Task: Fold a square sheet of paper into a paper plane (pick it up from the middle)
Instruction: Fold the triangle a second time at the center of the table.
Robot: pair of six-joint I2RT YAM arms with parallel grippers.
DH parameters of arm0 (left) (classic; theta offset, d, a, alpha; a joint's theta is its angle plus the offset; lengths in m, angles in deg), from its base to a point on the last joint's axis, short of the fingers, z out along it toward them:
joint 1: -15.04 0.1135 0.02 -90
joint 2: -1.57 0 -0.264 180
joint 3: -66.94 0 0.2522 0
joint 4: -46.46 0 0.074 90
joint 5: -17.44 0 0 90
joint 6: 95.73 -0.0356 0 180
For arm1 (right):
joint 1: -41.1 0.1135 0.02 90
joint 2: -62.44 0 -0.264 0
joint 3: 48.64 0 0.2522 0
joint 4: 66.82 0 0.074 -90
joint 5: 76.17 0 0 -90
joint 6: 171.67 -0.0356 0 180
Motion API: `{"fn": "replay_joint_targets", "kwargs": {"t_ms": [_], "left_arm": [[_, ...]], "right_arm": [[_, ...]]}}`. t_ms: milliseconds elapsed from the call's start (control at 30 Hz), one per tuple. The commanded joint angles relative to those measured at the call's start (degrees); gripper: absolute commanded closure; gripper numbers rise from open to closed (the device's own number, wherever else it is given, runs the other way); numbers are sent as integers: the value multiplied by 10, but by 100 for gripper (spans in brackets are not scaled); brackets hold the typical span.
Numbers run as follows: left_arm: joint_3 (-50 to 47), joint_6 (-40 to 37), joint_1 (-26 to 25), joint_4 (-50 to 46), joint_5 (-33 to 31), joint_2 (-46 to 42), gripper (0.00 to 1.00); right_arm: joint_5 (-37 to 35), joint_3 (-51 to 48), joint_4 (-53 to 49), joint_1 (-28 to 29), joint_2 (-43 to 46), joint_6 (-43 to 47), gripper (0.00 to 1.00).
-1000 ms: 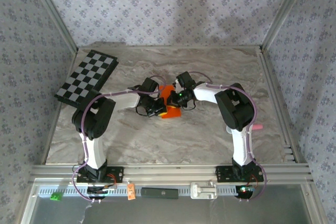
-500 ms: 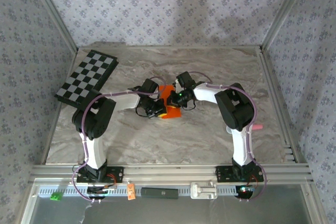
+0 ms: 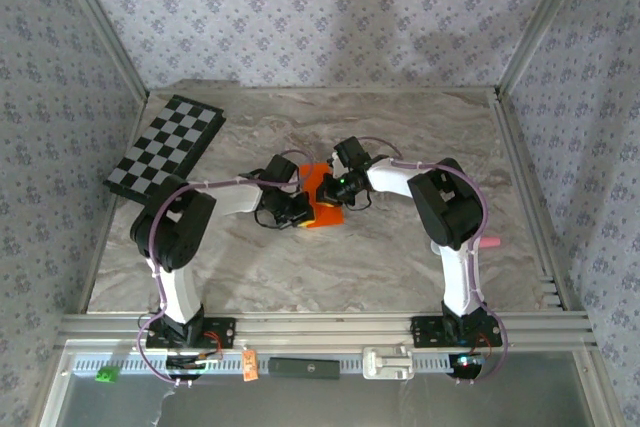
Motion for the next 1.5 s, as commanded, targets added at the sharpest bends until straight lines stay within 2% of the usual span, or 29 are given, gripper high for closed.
{"fn": "replay_joint_targets", "kwargs": {"t_ms": [0,333,633,1100,1467], "left_arm": [[-14,-18,-4,-73,1,-14,98],[-11,-44,-2,-121,-11,-34,98],[11,-23,8,-49,-25,-98,98],[37,5,11,-29,-18,4,100],[31,-8,11,-65,-54,24,100]], "right_arm": [[-44,-6,-45,0,-37,-2,92],[-43,-4,-45,0,-36,0,92],[-42,-1,-43,0,-33,-1,92],[-25,3,-30,0,-22,-4,92],[-20,-17,1,-3,41,16,93]]}}
